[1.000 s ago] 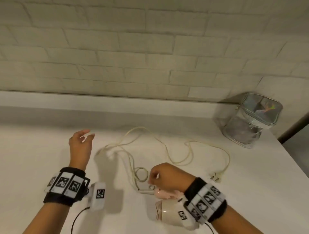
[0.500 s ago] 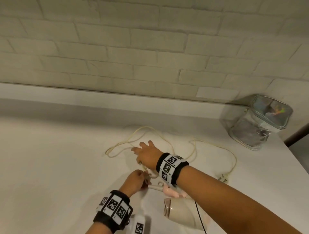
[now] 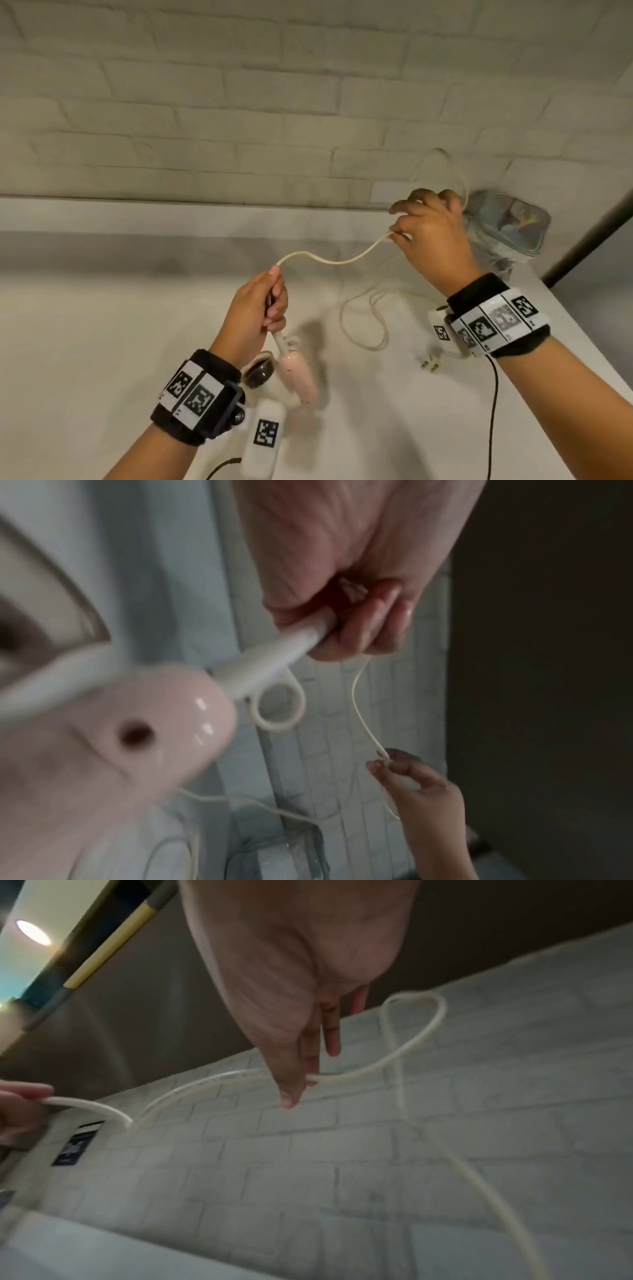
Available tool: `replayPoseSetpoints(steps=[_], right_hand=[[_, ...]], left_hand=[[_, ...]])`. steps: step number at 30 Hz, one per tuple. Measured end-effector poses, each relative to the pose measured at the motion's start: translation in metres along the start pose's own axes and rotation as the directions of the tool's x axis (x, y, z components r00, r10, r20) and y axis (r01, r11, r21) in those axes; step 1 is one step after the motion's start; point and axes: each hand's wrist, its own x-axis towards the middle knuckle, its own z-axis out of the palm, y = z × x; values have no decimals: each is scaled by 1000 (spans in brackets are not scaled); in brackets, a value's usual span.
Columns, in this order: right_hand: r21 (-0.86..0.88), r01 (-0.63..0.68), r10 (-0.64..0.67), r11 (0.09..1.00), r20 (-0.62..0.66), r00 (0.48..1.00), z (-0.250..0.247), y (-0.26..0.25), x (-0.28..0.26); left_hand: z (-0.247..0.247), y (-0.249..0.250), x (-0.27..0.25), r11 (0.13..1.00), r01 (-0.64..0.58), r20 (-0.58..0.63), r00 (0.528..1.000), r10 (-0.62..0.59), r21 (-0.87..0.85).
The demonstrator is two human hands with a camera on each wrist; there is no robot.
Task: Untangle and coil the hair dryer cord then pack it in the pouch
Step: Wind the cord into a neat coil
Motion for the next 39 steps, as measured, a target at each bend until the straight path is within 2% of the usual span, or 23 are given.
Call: replayPoseSetpoints(steps=[2,3,5,7,8,10,11,13,15,17,21,24,28,29,31,34,35,37,39], right_hand=[[111,-62,61,992,7,998,-15,9,-10],[224,-109,98,969,57,994,-19,10,-16],[453,-255,140,854,272,952,-23,6,-31],[575,-433,87,694,530,844,-21,-11,-46],[630,-517,32,579,616,787,-17,-22,-55],[692,-644,-75,325,698,712,-6,-43,-71],[697,-679,-122,231,713,690,0,-52,-79],[685,-720,-179,113,727,663,16,-66,-93],[652,-755,-193,67,751,631,30,-78,-101],[633,-772,-152,57,770,620,41,-87,-104],[679,-734,122,28,726,676,52,-85,-87],[746,-662,336,-71,643,689,47,-70,-64],[880,-423,580,-217,465,669,34,-37,-40],[911,-358,628,-207,404,665,30,-28,-35],[948,-297,699,-109,286,655,23,-13,-29],[924,-375,717,75,211,665,27,-7,-37],[885,-440,699,155,217,682,32,-10,-46],[730,-564,615,385,253,747,46,-17,-66],[543,-567,492,620,293,820,57,-27,-87]], left_hand=[[12,7,1,987,-82,39,996,77,142],[16,9,1,970,-121,60,992,111,209],[18,12,3,932,-182,86,983,163,314],[14,17,7,898,-218,104,976,193,383],[12,20,10,888,-225,109,974,198,402],[7,22,14,887,-221,105,975,195,405],[6,21,16,896,-210,94,978,188,392],[5,16,16,920,-179,73,984,164,349],[7,9,13,940,-157,69,987,142,303],[13,3,7,947,-156,98,986,133,281],[31,-3,-9,954,-192,201,969,147,229],[47,-7,-16,945,-237,315,936,159,227],[60,-11,-16,925,-264,330,929,168,273],[59,-11,-15,926,-262,322,932,169,272],[57,-12,-11,943,-232,311,938,152,239],[57,-10,-5,987,-122,268,959,91,101],[58,-9,-3,995,-89,250,965,75,44],[58,-10,1,995,-53,230,971,70,-81],[59,-11,6,985,-67,225,969,102,-157]])
